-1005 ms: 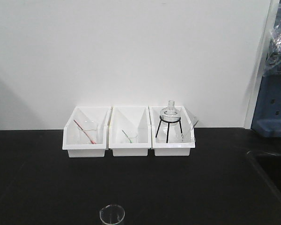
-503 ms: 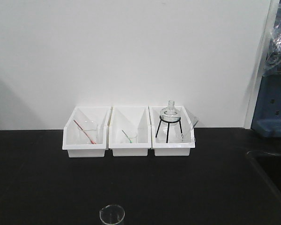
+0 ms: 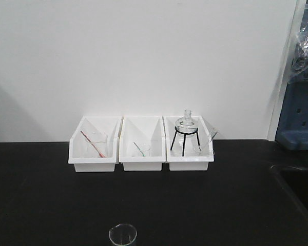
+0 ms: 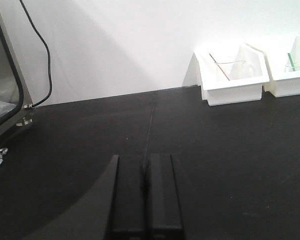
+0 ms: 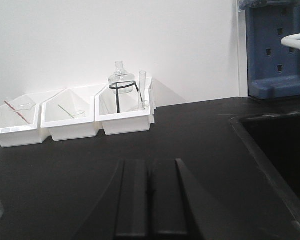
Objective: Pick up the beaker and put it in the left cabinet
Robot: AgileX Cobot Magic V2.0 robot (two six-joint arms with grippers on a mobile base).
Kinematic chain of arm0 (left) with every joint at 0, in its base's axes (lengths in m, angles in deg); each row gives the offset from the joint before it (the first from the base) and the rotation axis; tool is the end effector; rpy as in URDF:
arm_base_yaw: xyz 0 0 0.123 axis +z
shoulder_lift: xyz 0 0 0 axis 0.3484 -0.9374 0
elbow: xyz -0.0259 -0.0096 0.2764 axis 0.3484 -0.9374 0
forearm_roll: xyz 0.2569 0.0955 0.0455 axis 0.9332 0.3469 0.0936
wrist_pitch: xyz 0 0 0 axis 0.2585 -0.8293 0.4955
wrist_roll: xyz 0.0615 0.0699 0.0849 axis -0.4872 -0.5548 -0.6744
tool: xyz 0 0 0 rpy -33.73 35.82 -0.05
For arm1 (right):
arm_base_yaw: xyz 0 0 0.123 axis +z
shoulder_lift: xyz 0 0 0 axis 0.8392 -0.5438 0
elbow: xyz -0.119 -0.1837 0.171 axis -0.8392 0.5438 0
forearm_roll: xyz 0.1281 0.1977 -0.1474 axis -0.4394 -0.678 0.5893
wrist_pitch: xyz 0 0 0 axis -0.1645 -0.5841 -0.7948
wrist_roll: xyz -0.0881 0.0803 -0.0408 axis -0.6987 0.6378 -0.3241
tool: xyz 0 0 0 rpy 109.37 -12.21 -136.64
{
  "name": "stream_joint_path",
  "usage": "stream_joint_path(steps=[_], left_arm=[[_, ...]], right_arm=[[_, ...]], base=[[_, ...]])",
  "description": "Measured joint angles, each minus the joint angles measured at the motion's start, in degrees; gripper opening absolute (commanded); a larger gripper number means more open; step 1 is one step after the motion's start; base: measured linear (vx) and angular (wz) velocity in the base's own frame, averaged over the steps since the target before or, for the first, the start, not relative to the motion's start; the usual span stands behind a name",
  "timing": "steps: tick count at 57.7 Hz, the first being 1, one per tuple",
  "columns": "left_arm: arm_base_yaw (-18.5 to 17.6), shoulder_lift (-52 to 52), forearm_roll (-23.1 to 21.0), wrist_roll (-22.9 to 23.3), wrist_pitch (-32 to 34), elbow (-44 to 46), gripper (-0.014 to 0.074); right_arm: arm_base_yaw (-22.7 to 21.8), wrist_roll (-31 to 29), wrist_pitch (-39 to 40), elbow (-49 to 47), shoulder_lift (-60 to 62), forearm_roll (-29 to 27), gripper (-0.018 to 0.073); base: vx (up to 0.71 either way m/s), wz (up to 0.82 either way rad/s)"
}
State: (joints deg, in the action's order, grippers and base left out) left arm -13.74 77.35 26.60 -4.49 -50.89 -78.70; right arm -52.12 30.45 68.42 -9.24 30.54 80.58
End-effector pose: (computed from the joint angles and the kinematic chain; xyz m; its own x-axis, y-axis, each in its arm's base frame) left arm 0.1245 0.0138 0.1908 -0.0477 0.0969 -0.9942 -0.1055 0.9892 0.1015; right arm 0.1255 0.0107 0.1976 -0.0050 0.1670 -0.9859 -0.0855 0.9823 0.1668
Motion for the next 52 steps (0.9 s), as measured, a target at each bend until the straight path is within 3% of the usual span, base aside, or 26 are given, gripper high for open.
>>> stream_joint_path(steps=[27, 40, 52], left_arm=[[0.00, 0.00, 0.00, 0.00, 0.00, 0.00, -0.0006], [-2.49, 0.00, 0.00, 0.00, 0.00, 0.00, -0.0006], [-4.86, 0.00, 0.00, 0.00, 0.00, 0.00, -0.0006]], right_arm=[[0.00, -0.28, 5.56, -1.32, -0.12, 0.00, -0.0004], [0.00, -0.89, -3.77, -15.89, -10.52, 2.29, -0.0003], [0.00, -0.89, -2.95, -27.29, -27.40, 2.62, 0.0003]], base=[[0.00, 0.00], [0.00, 0.00], [0.00, 0.00]])
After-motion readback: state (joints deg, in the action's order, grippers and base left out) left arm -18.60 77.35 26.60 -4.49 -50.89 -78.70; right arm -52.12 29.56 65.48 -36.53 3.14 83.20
